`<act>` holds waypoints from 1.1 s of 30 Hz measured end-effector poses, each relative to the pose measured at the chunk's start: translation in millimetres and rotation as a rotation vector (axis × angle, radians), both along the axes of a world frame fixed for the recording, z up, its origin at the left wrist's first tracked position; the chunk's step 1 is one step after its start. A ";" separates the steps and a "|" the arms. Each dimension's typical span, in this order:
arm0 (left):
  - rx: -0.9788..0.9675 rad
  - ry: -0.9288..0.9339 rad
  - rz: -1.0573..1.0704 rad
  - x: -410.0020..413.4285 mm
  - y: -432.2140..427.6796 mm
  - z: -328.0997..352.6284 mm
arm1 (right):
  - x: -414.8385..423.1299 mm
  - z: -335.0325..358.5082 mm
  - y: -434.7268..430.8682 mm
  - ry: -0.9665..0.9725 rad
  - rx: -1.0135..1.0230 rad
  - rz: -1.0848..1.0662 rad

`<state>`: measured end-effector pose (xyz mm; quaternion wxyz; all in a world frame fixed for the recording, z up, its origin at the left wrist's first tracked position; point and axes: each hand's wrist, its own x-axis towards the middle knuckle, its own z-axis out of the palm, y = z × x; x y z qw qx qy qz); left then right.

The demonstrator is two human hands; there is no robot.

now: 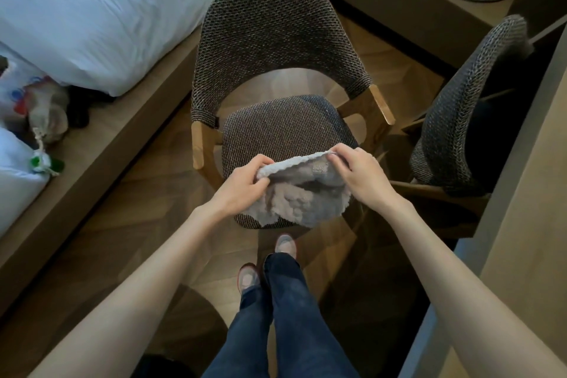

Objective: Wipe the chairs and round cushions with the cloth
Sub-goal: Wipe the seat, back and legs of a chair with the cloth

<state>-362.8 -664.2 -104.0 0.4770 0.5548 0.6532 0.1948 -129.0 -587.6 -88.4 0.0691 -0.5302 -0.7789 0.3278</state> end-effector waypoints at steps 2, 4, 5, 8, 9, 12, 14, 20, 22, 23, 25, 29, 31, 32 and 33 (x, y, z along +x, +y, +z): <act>0.024 0.091 0.050 -3.6 4.8 -5.3 | 1.5 -3.2 5.6 -0.015 0.023 -0.013; 0.048 0.179 0.083 -7.6 12.8 -9.4 | 2.6 -6.8 14.2 -0.044 0.046 -0.010; 0.065 0.204 0.104 -9.4 18.8 -10.3 | 3.1 -8.5 20.4 -0.063 0.045 -0.009; 0.124 0.220 0.177 -13.2 42.4 -6.6 | 2.2 -9.2 44.8 -0.086 0.082 -0.037; 0.150 0.217 0.205 -13.7 50.6 -3.9 | 1.7 -6.8 52.5 -0.069 0.122 -0.055; 0.250 0.185 0.292 -14.5 69.8 3.3 | 2.8 1.6 68.1 0.011 0.222 -0.111; 0.303 0.158 0.303 -14.9 74.6 3.8 | 6.9 1.7 70.7 0.060 0.226 -0.137; 0.196 0.151 0.252 -11.4 56.3 -32.5 | 19.0 -38.7 56.0 0.058 0.093 -0.104; 0.093 0.177 0.184 -11.3 44.6 -56.0 | 21.9 -60.3 46.9 0.025 0.028 -0.094; 0.029 0.192 0.138 -11.7 38.1 -66.7 | 23.5 -70.5 41.2 0.007 -0.010 -0.089; -0.087 0.210 0.052 -11.0 24.9 -87.6 | 27.5 -92.9 28.3 -0.037 -0.100 -0.072; -0.199 0.228 -0.002 -9.9 7.4 -118.3 | 35.8 -132.1 5.0 -0.139 -0.228 -0.058; -0.191 0.227 0.066 -11.6 5.1 -129.6 | 38.7 -145.9 1.3 -0.157 -0.253 -0.070; -0.179 0.228 0.119 -12.5 6.3 -134.6 | 38.7 -151.7 3.2 -0.145 -0.260 -0.086; -0.166 0.225 0.177 -13.4 9.0 -139.5 | 37.7 -157.1 6.5 -0.127 -0.258 -0.104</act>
